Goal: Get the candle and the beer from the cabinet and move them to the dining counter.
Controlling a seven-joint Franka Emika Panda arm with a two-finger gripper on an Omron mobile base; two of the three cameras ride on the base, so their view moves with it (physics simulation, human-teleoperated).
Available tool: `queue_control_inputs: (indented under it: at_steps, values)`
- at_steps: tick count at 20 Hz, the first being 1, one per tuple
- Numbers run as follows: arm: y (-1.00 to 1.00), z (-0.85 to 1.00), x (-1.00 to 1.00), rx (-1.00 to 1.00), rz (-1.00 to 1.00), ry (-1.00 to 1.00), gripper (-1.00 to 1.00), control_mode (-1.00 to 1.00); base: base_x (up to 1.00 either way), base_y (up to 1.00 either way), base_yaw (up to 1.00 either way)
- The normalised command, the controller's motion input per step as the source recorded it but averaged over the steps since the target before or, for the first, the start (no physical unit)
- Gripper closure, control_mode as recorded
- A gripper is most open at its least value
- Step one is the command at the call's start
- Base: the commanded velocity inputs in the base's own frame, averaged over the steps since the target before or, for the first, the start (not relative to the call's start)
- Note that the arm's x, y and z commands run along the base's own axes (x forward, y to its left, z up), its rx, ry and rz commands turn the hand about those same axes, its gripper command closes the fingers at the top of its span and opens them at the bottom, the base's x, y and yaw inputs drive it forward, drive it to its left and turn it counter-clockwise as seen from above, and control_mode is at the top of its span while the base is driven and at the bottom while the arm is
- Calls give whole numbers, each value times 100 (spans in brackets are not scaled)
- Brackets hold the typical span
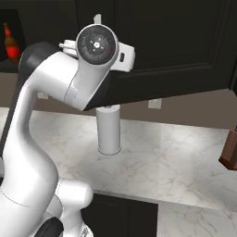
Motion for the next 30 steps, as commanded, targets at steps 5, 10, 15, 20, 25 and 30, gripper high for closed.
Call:
queue_control_inputs:
  at_steps: [5, 10, 15, 20, 25, 30]
  values:
    - [-38, 6, -83, 0, 7, 0, 100, -100, 0, 0, 0]
    - [-32, 1, -76, 0, 5, 0, 100, -100, 0, 0, 0]
    - [-1, -19, -45, 0, 0, 1, -100, -100, 0, 0, 0]
    - [40, -48, -5, 0, 0, 0, -100, -100, 0, 0, 0]
    - [5, -24, -23, 1, 0, 0, -100, -100, 0, 0, 0]
    - [5, -11, -58, 2, -3, 0, -100, -100, 0, 0, 0]
